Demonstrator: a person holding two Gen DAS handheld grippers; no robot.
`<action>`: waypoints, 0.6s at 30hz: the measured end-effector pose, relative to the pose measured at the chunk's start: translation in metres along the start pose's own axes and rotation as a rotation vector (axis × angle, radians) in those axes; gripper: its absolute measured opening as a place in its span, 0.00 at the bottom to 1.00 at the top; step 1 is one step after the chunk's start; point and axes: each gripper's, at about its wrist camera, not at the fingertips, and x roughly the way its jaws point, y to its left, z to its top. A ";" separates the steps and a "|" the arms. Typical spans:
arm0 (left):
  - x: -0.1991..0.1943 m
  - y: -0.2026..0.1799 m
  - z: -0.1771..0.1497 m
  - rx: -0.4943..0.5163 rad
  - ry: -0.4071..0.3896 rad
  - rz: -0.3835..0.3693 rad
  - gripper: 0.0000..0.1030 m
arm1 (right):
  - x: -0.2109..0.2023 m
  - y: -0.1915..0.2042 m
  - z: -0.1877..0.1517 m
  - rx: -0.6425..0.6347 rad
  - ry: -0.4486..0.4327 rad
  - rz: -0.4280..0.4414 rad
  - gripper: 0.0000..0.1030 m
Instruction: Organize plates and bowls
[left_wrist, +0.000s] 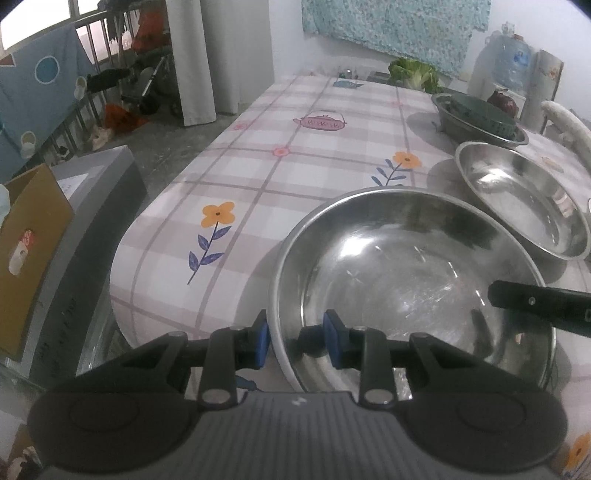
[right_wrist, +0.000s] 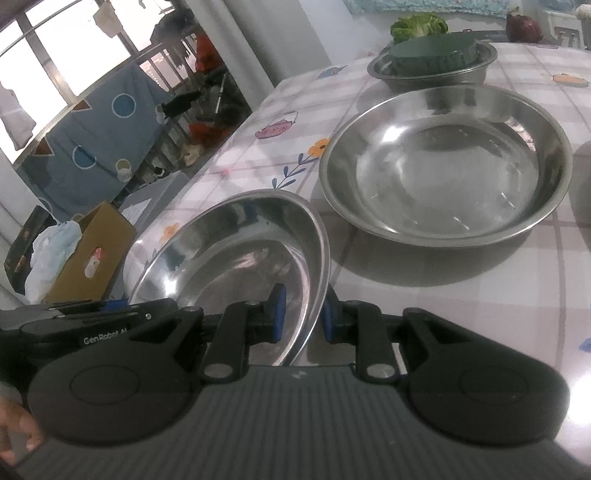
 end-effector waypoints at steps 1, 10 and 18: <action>0.001 0.000 0.000 -0.002 0.001 0.000 0.30 | 0.000 -0.001 0.000 0.002 0.000 0.002 0.19; 0.004 0.002 0.004 -0.005 0.003 -0.006 0.35 | 0.001 -0.003 0.000 0.017 -0.003 0.014 0.19; 0.006 -0.001 0.005 -0.010 -0.007 -0.005 0.37 | 0.001 -0.002 0.000 0.014 -0.009 0.012 0.19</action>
